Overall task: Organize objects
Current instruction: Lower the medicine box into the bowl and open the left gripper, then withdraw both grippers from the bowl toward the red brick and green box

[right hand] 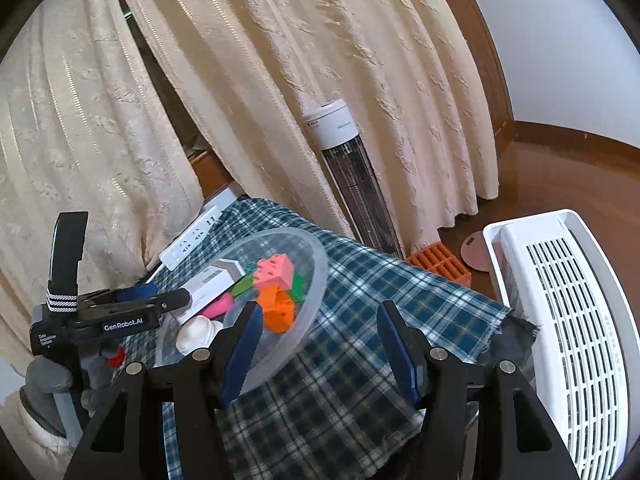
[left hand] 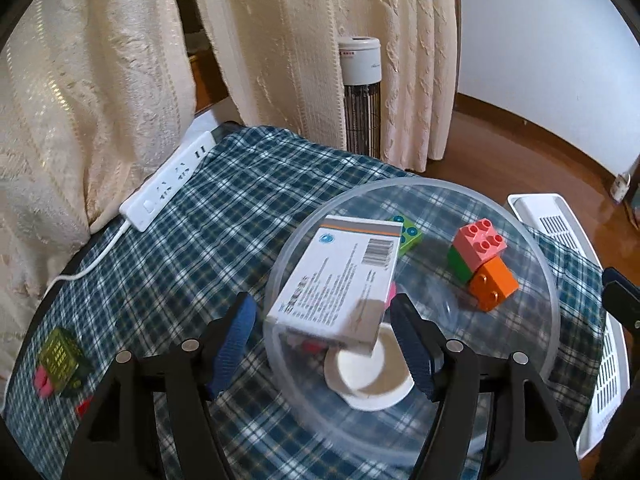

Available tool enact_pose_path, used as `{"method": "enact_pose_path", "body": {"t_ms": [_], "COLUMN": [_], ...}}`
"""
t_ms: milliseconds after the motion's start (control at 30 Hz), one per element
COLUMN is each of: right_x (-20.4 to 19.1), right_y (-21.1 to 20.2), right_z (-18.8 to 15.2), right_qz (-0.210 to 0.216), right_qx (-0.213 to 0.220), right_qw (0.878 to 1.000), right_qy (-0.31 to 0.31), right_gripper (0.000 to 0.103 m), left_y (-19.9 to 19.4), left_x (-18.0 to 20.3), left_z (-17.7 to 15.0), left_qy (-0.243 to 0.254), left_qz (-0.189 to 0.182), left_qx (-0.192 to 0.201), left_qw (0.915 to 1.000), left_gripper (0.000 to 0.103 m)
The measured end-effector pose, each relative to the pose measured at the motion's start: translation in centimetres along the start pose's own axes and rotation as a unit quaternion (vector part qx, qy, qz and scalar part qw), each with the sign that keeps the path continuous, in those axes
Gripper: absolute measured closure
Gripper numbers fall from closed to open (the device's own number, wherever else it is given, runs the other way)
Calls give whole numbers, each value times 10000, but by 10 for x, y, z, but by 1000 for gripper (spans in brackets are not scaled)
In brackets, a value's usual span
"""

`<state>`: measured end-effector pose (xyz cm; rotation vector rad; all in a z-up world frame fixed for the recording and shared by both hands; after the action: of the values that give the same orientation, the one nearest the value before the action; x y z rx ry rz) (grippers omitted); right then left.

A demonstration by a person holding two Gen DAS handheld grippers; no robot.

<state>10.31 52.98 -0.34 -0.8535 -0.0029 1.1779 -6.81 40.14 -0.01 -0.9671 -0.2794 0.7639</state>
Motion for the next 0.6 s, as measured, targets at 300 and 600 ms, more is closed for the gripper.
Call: {"method": "enact_pose_path", "body": {"t_ms": [300, 600], "right_x": [-39, -90], "right_y": [-2, 2], "right_z": [-3, -10], "right_qz": [147, 413], "right_qx": [-16, -71], "right_qw": [9995, 9973], "right_qy": [-275, -609], "right_gripper": [40, 33], "left_y": [-17, -39], "left_x": [-39, -92], "left_z": [-22, -45], "left_qy": [-447, -924], "left_qz": [-9, 258], "left_qx": [45, 149], "left_qw": [9990, 9953], "left_gripper": [31, 27]}}
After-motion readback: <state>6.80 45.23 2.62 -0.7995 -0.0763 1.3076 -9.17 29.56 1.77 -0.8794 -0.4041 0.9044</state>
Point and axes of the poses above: each gripper's, at about its wrist camera, not at the fingertips, and y roughly the way its jaws point, x to its right, z to its top, the point moved 9 cm from there along y, roughly the way its jaws point, and after that the axes turned 5 degrees about -x, right-handed, at the moved point
